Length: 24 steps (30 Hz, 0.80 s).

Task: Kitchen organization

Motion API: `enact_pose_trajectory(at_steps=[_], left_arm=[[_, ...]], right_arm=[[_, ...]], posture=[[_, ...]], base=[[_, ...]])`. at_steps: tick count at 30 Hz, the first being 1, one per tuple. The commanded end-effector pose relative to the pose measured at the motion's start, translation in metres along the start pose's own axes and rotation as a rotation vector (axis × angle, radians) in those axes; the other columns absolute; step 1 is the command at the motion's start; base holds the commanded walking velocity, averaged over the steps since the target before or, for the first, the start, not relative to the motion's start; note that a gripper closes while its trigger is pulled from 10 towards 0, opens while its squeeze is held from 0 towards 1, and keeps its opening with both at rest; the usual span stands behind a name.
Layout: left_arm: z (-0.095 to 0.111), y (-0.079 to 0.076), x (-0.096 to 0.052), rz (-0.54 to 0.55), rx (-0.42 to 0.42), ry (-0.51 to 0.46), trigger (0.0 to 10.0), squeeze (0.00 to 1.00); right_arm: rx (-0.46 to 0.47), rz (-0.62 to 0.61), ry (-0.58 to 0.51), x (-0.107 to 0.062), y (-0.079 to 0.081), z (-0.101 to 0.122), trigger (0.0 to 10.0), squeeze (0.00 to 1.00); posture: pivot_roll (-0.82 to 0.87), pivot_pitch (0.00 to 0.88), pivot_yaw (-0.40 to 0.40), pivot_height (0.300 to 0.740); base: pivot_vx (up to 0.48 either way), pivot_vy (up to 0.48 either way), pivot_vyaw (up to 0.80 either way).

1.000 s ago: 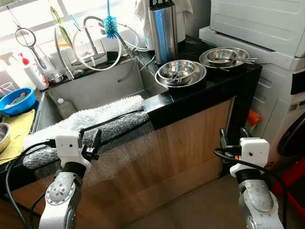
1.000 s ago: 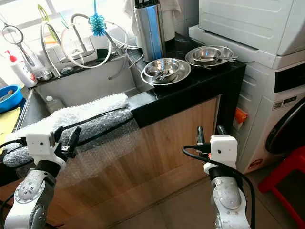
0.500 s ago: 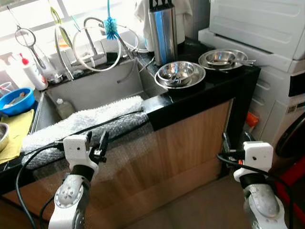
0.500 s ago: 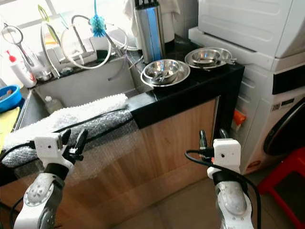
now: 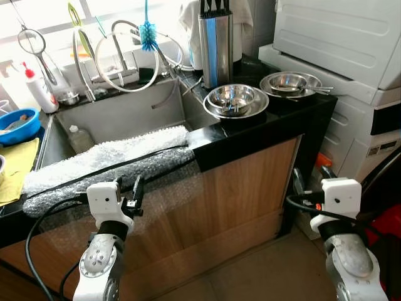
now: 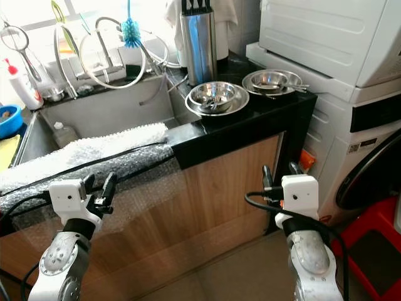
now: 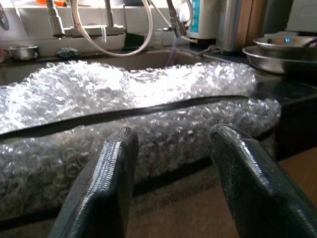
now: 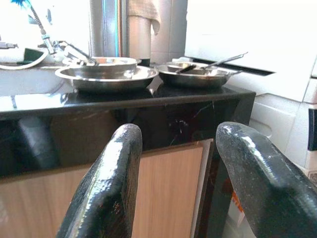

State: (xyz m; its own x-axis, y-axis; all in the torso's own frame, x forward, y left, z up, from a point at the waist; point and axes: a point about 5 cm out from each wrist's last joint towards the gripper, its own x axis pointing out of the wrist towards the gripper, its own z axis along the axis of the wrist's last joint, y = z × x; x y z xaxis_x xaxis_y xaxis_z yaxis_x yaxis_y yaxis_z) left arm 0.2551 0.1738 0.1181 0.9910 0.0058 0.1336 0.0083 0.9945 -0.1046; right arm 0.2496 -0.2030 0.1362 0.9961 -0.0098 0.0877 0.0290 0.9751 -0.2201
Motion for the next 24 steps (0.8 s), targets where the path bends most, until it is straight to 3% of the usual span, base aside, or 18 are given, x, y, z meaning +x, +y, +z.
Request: enact_pose_trajectory(at_steps=[1,9,13,24], left_arm=[[0.006,0.007,0.006,0.018,0.010,-0.017,10.0,0.00],[0.010,0.014,0.017,0.025,0.028,-0.043,10.0,0.00],[0.009,0.008,0.025,0.024,0.013,-0.056,10.0,0.00],[0.003,0.002,0.027,0.026,0.000,-0.055,10.0,0.00]], right_arm=[[0.023,-0.014,-0.005,0.006,0.004,0.000,10.0,0.00],[0.061,-0.003,-0.011,0.011,0.019,0.001,10.0,0.00],[0.045,0.020,-0.002,0.013,0.014,-0.002,10.0,0.00],[0.026,-0.002,-0.005,0.018,0.005,-0.001,10.0,0.00]], posture=[[-0.13,0.000,0.139,0.740],[-0.14,0.000,0.118,0.740],[-0.15,0.000,0.120,0.740],[-0.14,0.000,0.085,0.740]], base=[[0.000,0.000,0.00],[0.000,0.000,0.00],[0.000,0.000,0.00],[0.000,0.000,0.00]])
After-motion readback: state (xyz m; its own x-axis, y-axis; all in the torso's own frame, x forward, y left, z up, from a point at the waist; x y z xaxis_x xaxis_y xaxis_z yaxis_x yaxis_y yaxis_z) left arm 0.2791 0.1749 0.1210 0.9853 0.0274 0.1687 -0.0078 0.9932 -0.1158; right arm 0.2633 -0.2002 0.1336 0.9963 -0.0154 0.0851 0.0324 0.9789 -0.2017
